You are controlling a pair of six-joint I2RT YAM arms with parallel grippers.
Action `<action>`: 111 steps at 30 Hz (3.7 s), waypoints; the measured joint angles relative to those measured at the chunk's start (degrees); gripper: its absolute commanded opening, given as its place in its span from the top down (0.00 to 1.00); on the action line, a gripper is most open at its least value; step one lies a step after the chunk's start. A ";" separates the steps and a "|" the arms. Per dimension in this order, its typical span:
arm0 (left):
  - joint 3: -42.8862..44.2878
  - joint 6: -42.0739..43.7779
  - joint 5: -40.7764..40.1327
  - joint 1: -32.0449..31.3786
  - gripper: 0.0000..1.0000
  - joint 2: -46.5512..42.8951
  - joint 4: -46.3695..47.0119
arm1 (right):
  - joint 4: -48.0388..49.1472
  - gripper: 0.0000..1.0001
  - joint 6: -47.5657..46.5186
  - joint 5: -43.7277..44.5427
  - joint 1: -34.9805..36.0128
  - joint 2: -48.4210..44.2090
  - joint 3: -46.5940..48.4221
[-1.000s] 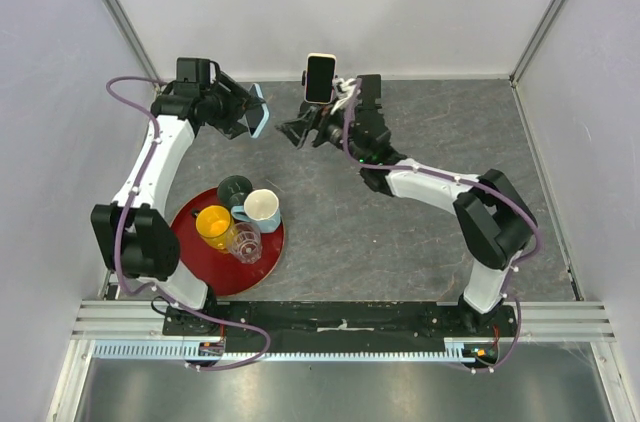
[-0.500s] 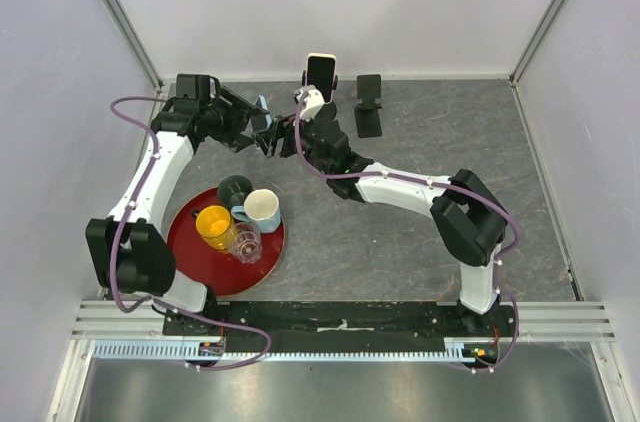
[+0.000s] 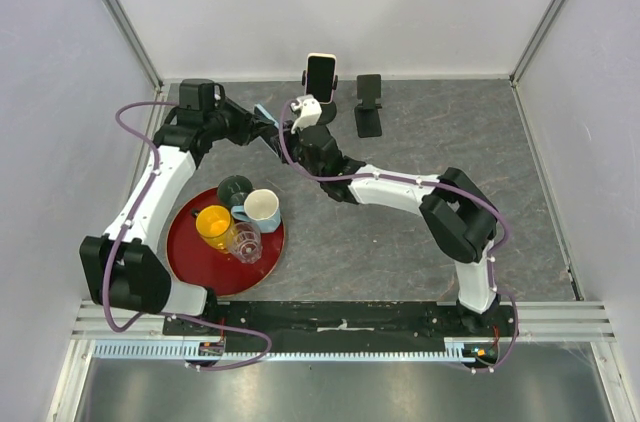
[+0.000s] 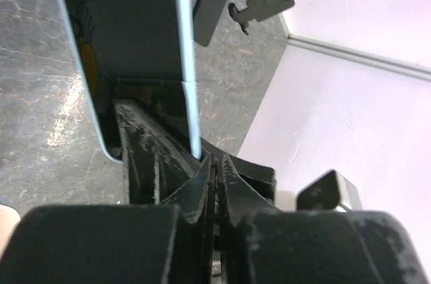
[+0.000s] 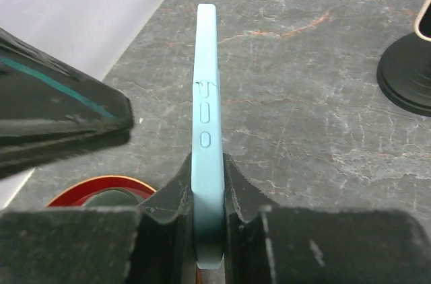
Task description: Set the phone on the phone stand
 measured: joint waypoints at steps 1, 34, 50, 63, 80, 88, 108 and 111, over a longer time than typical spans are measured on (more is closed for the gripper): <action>0.00 0.02 0.33 -0.20 0.71 -0.11 0.39 | 0.13 1.00 -0.42 0.55 -0.02 -0.04 -0.66; 9.60 36.79 12.41 -1.01 0.24 -8.70 -2.60 | -1.68 1.00 -16.90 -50.47 -26.21 -15.10 -15.58; 13.20 51.52 21.86 -11.39 0.25 7.61 -0.68 | -17.66 1.00 -23.12 -73.68 -39.76 -15.13 -12.41; 12.92 56.52 27.71 -11.47 0.25 11.56 1.01 | -33.99 1.00 -32.57 -79.32 -37.07 -14.32 -4.72; 12.55 63.43 37.09 -13.81 0.27 13.33 -2.21 | -67.98 1.00 -56.94 -76.72 -30.88 -10.49 7.91; 12.57 66.97 37.24 -17.38 0.36 15.65 -4.02 | -73.68 1.00 -60.57 -77.09 -30.62 -11.37 7.91; 10.97 71.47 34.47 -19.50 0.70 14.60 -8.00 | -75.28 1.00 -64.78 -79.65 -30.21 -15.76 8.57; 10.88 73.46 36.04 -19.61 0.96 13.94 -7.89 | -75.95 1.00 -64.81 -81.07 -30.51 -15.87 8.57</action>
